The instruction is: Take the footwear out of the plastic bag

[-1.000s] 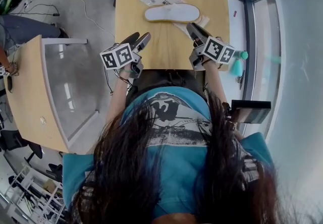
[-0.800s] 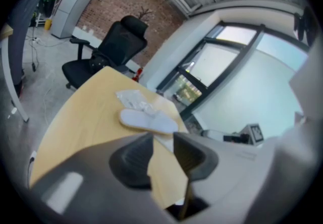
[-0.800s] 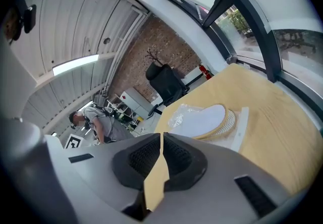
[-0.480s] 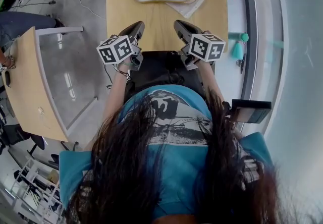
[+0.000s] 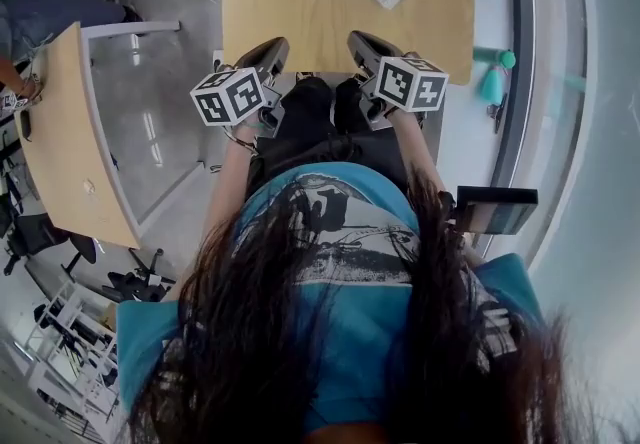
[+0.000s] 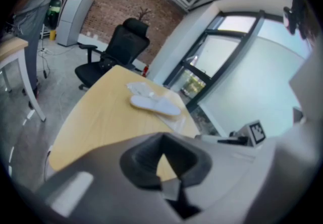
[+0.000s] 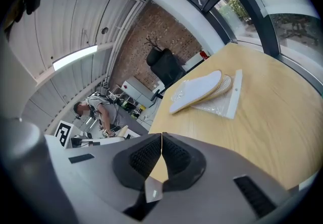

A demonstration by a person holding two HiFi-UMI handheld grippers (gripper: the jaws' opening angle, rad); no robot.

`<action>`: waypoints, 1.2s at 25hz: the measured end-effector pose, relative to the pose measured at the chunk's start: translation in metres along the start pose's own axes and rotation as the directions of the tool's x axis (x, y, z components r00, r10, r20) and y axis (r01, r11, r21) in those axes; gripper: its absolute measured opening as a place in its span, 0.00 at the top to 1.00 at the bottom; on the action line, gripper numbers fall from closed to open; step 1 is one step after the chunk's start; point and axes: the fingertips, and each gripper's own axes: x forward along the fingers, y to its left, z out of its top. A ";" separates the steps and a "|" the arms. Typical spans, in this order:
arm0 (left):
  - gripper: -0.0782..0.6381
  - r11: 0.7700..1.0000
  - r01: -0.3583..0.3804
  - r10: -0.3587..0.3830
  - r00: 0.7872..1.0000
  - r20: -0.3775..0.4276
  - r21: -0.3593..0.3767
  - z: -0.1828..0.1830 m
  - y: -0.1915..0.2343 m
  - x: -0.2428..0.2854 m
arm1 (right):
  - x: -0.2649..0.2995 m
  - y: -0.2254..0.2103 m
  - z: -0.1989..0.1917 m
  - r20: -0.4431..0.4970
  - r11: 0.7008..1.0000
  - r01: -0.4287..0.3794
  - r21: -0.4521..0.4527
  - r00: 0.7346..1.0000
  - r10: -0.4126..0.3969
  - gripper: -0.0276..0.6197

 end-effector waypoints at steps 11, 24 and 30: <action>0.89 0.994 0.054 -0.047 0.996 -0.072 0.091 -0.004 0.003 -0.008 | 0.001 -0.003 0.000 0.109 0.992 0.053 0.117 0.992 -0.066 0.93; 0.89 0.943 0.249 -0.222 0.965 -0.140 0.219 -0.022 0.048 -0.085 | 0.031 0.089 -0.076 0.230 0.984 0.095 0.151 0.965 -0.128 0.93; 0.89 0.917 0.350 -0.316 0.931 -0.184 0.193 -0.038 0.076 -0.130 | 0.048 0.132 -0.120 0.265 0.971 0.122 0.207 0.948 -0.176 0.93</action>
